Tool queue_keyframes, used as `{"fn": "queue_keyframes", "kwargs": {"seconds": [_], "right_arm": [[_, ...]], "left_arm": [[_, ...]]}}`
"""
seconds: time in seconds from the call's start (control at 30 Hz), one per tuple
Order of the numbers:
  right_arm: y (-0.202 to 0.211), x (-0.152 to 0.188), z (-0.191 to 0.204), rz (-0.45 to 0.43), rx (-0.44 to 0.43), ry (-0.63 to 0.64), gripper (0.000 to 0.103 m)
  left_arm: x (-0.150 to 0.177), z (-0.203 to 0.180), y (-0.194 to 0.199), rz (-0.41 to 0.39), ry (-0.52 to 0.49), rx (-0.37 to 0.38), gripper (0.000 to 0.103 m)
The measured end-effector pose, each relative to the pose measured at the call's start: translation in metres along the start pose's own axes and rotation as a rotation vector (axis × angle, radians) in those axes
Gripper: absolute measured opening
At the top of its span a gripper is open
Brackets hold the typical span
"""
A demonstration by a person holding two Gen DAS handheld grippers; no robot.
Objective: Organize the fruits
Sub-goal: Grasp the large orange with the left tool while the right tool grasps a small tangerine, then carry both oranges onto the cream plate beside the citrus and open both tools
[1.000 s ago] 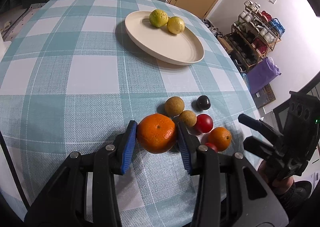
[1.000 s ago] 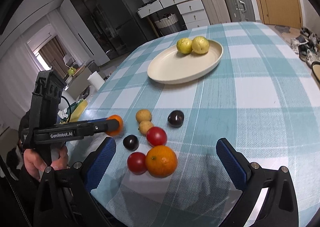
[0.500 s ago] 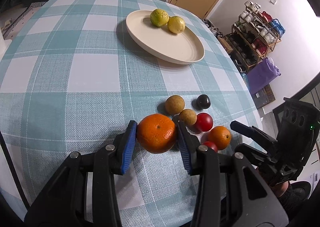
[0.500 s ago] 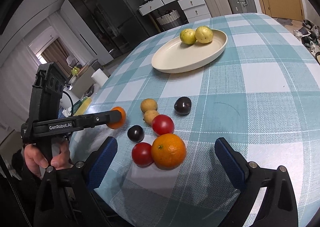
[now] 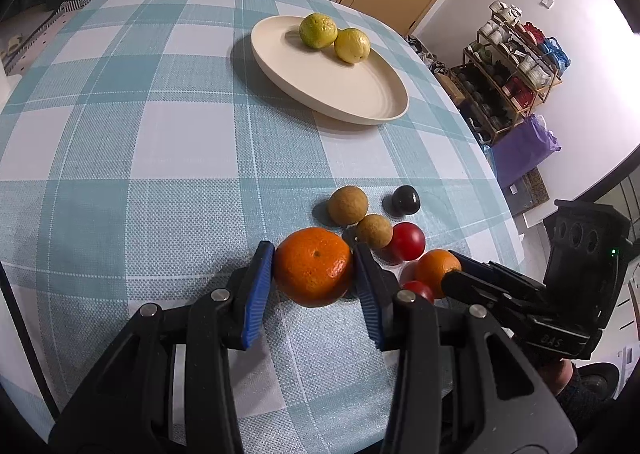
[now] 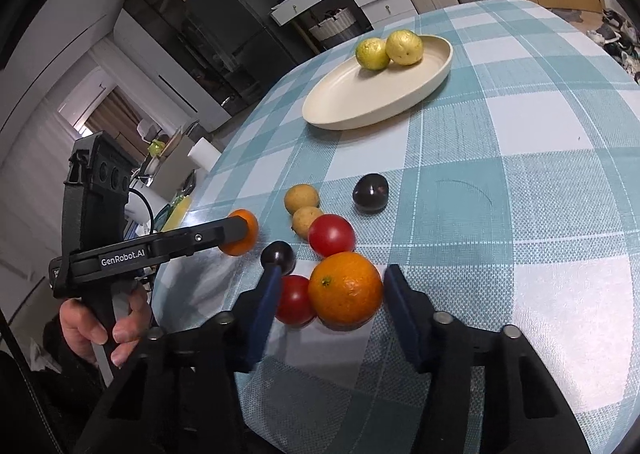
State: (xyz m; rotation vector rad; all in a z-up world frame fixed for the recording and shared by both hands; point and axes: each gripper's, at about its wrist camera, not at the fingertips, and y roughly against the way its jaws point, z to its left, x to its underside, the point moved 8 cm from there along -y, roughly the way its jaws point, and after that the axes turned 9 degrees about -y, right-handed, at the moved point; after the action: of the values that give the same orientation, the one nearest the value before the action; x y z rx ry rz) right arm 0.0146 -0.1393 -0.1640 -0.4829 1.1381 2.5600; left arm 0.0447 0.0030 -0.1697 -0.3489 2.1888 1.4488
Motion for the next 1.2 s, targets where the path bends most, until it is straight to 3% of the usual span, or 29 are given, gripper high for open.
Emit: {"fn": "queue_keyframes", "kwargs": {"seconds": [0.1, 0.3, 0.7, 1.2], "right_arm": [[-0.001, 0.001, -0.004, 0.011, -0.015, -0.027, 0.039], [0.0, 0.004, 0.0, -0.001, 0.003, 0.009, 0.038], [0.021, -0.01, 0.005, -0.071, -0.045, 0.009, 0.037], [0.04, -0.092, 0.01, -0.186, -0.104, 0.002, 0.037]], "left_arm": [[0.0, 0.0, 0.0, 0.002, -0.001, 0.0, 0.037], [0.0, 0.0, 0.0, 0.0, -0.001, -0.002, 0.037], [-0.013, 0.003, 0.008, -0.015, -0.001, -0.008, 0.037], [-0.077, 0.014, 0.01, -0.064, -0.001, -0.014, 0.037]]}}
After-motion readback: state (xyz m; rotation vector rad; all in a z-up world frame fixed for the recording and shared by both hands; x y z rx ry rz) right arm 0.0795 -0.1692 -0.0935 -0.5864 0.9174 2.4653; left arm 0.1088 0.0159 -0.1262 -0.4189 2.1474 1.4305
